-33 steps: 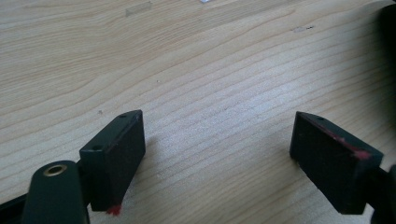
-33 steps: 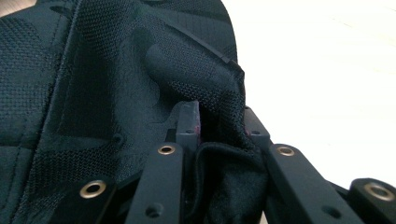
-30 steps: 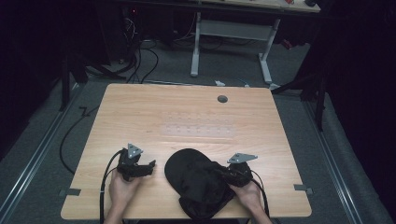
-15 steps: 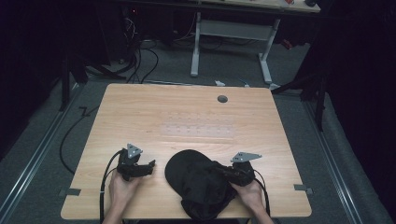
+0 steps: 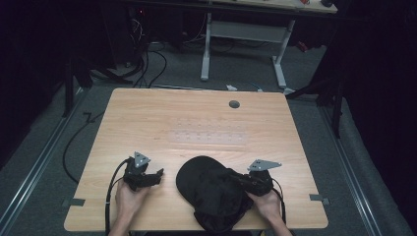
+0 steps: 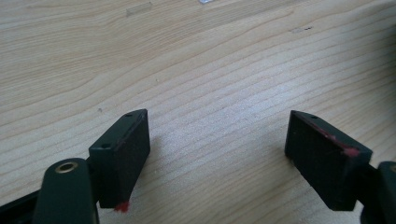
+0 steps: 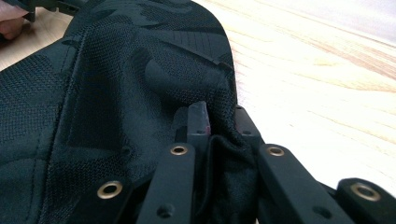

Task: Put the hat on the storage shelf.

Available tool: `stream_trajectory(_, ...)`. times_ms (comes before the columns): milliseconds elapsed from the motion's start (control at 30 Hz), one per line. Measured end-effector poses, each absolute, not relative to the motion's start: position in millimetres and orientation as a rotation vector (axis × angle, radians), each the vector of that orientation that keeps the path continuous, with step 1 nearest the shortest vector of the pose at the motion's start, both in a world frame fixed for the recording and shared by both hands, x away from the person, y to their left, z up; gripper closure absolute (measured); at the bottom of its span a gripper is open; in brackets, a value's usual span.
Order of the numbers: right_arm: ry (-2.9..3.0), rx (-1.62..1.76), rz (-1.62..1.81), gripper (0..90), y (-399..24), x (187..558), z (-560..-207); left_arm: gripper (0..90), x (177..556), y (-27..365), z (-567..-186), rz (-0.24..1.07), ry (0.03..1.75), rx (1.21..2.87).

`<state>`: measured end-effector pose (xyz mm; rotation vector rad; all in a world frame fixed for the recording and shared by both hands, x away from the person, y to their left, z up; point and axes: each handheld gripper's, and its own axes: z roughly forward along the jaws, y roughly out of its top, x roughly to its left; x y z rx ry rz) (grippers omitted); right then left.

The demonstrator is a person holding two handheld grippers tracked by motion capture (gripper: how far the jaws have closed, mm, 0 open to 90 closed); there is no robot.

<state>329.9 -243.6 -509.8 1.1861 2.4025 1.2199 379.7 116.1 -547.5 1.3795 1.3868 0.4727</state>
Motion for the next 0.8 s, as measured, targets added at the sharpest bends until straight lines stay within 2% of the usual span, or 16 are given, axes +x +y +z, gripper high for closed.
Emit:
stream_trajectory(300,2.391,1.143,1.213,82.0,-245,327,-501,22.5,379,117,-547,0.476,1.387,1.381)
stream_trajectory(667,2.384,1.092,1.219,82.0,-246,326,-486,28.3,375,119,-546,0.461,1.375,1.394)
stream_trajectory(800,2.379,1.087,1.213,82.0,-247,327,-484,27.7,374,119,-543,0.423,1.378,1.384)
